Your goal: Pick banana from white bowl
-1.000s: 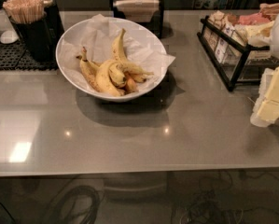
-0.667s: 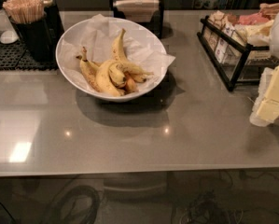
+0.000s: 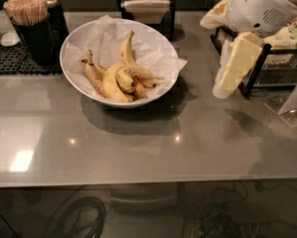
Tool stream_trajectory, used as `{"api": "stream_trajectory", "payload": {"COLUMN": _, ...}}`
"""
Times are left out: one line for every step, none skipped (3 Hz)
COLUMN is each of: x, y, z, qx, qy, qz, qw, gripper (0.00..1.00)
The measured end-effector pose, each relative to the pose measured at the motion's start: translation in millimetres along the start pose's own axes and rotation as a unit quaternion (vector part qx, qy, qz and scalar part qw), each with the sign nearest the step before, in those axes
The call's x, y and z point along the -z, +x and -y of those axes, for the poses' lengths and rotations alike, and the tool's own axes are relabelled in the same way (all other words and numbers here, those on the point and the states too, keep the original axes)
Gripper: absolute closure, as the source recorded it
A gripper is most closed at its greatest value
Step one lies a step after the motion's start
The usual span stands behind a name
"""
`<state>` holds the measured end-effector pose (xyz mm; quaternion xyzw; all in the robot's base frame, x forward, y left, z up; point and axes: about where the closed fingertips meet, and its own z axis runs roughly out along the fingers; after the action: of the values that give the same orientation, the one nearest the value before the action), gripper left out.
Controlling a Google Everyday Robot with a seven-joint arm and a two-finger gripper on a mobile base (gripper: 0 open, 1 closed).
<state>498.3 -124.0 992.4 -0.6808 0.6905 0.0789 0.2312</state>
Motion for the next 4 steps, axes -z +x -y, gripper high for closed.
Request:
{"api": "stream_trajectory", "payload": {"x": -35.7, "y": -70.7, "z": 27.1, "qx": 0.047, "qy": -0.063, "qz": 0.094, "qw": 0.9925, "gripper": 0.0}}
{"api": "stream_trajectory", "payload": {"x": -36.6, "y": -79.2, "z": 36.4, "qx": 0.049, "qy": -0.057, "qz": 0.109, "qw": 0.9912, "gripper": 0.0}}
{"api": "stream_trajectory", "payload": {"x": -44.3, "y": -69.9, "z": 35.0, "qx": 0.026, "qy": -0.053, "qz": 0.118, "qw": 0.9912, "gripper": 0.0}}
{"api": "stream_trajectory", "payload": {"x": -65.8, "y": -83.9, "z": 51.5, "qx": 0.035, "qy": -0.061, "qz": 0.147, "qw": 0.9866, "gripper": 0.0}}
